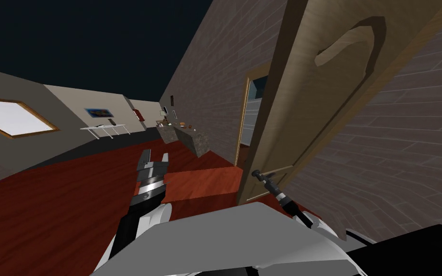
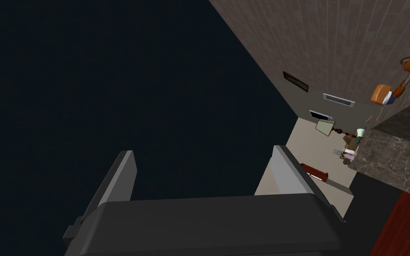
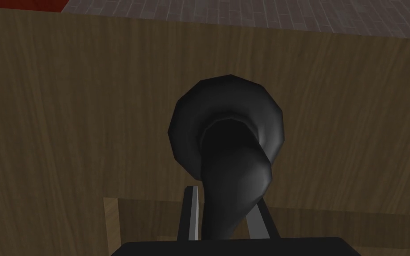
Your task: Pull the door open
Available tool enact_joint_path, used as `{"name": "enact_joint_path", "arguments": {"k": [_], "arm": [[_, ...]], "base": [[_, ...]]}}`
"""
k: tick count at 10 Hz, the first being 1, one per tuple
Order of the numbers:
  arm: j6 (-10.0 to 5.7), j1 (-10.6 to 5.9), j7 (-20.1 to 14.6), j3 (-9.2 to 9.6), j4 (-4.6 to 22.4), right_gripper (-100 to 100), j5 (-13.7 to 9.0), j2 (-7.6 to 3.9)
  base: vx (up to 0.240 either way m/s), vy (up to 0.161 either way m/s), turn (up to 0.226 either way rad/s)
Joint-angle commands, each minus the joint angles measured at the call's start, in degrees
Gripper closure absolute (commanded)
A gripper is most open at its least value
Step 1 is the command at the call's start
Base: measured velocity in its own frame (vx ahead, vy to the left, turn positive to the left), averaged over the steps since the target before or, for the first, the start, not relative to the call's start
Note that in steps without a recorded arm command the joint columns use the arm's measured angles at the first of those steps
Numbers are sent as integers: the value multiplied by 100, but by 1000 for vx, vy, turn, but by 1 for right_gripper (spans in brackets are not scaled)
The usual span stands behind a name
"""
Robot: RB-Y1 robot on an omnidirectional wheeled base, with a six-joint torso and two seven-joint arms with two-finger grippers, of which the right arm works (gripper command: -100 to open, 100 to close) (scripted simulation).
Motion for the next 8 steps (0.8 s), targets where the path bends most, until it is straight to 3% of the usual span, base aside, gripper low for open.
{"name": "enact_joint_path", "arguments": {"k": [1,6,7,8], "arm": [[-37,80,4,11,-68,100,-29,-67],[-337,171,-64,120,77,100,-86,-157],[-276,159,-57,129,35,100,-67,-123],[-535,329,-107,-26,195,100,56,-60]], "base": [[-175,-66,121],[-190,-80,149],[-81,-27,29],[-76,-34,220]]}}
